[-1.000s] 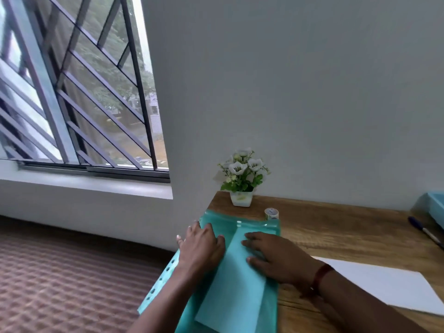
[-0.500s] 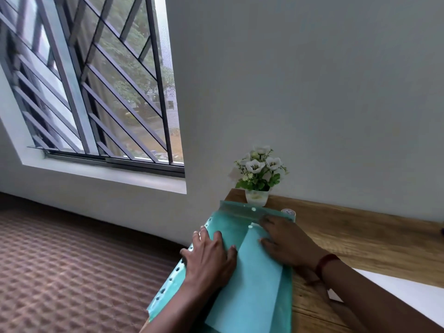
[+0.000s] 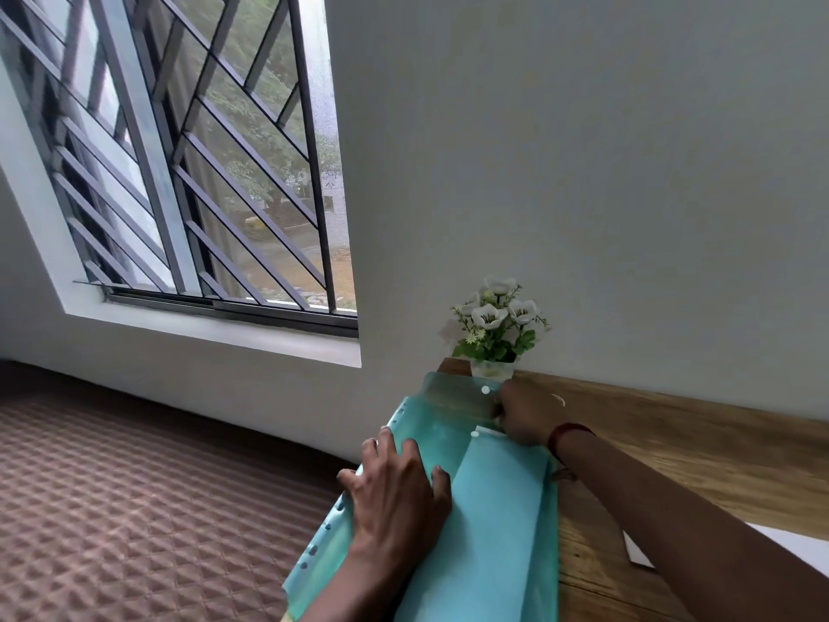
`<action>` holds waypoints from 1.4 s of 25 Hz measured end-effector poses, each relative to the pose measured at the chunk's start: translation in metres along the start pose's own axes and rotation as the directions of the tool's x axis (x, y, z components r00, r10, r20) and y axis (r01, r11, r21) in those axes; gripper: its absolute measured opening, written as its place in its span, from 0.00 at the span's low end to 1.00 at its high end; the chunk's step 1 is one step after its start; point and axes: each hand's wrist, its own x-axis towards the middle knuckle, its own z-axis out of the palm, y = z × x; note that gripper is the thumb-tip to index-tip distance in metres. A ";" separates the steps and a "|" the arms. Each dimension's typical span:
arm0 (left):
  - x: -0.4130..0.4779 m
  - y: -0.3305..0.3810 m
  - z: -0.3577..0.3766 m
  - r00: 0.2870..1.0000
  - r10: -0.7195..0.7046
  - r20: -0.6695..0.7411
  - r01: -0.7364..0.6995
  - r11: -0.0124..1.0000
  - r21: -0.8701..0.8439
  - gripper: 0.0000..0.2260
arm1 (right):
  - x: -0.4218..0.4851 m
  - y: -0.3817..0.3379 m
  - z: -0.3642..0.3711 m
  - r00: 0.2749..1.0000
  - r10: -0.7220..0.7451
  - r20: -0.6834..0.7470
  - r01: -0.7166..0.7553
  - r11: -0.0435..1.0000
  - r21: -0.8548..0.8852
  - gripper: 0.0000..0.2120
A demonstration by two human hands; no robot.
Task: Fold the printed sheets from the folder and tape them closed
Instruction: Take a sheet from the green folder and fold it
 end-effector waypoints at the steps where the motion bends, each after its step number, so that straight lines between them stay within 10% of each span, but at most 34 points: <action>1: 0.000 -0.001 0.000 1.000 0.002 0.000 -0.002 1.000 0.003 0.18 | 0.003 -0.001 -0.001 0.999 -0.003 0.036 0.003 1.000 0.004 0.08; 20: -0.004 -0.001 0.006 0.991 -0.091 -0.094 0.085 0.994 -0.062 0.14 | 0.026 -0.014 -0.032 0.929 -0.006 0.369 0.007 1.000 -0.003 0.11; 35: -0.008 -0.001 -0.005 0.997 -0.081 0.006 0.081 0.993 -0.090 0.17 | 0.026 -0.011 -0.015 0.942 -0.030 0.335 0.039 0.999 -0.018 0.06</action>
